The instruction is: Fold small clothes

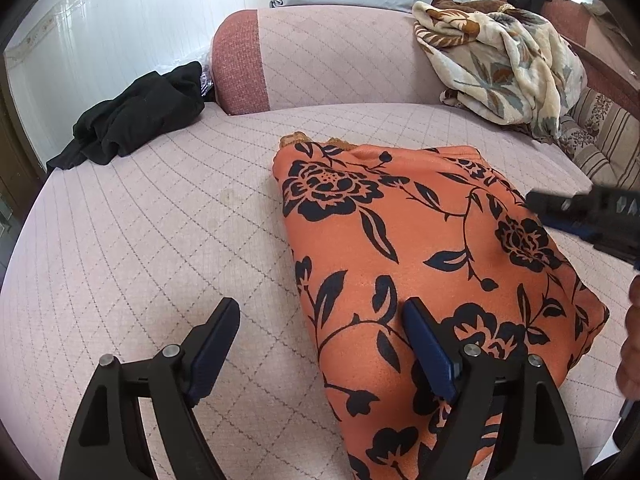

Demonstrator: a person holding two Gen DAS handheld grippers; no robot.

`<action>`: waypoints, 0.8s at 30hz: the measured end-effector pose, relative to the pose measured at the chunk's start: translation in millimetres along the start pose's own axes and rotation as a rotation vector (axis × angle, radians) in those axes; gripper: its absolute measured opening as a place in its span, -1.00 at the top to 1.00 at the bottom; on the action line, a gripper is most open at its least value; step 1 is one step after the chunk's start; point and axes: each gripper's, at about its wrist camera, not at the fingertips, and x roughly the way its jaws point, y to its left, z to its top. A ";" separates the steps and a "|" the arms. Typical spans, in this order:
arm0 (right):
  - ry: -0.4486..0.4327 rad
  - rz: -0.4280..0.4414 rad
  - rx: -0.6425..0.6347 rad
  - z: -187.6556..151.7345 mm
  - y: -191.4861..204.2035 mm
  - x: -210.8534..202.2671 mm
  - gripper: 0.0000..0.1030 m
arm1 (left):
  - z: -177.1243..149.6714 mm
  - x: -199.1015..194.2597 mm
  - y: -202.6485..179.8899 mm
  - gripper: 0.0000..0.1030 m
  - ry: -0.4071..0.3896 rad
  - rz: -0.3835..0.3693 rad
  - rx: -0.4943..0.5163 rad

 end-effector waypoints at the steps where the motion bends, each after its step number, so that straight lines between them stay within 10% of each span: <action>1: -0.033 0.017 0.022 1.5 -4.9 -6.6 0.37 | 0.3 -0.5 0.7 -0.63 -0.001 -0.001 -0.003; 3: -0.059 0.036 0.049 4.2 -11.8 -12.9 0.24 | 1.1 -1.9 1.9 -0.63 -0.005 0.000 -0.006; 5: -0.080 0.047 0.080 6.7 -19.7 -16.7 -0.29 | 1.9 -3.8 3.8 -0.63 -0.011 0.003 -0.007; 24: -0.053 0.020 0.078 8.1 -34.4 -12.2 -0.29 | 7.3 -6.9 31.6 -0.63 -0.026 0.034 -0.058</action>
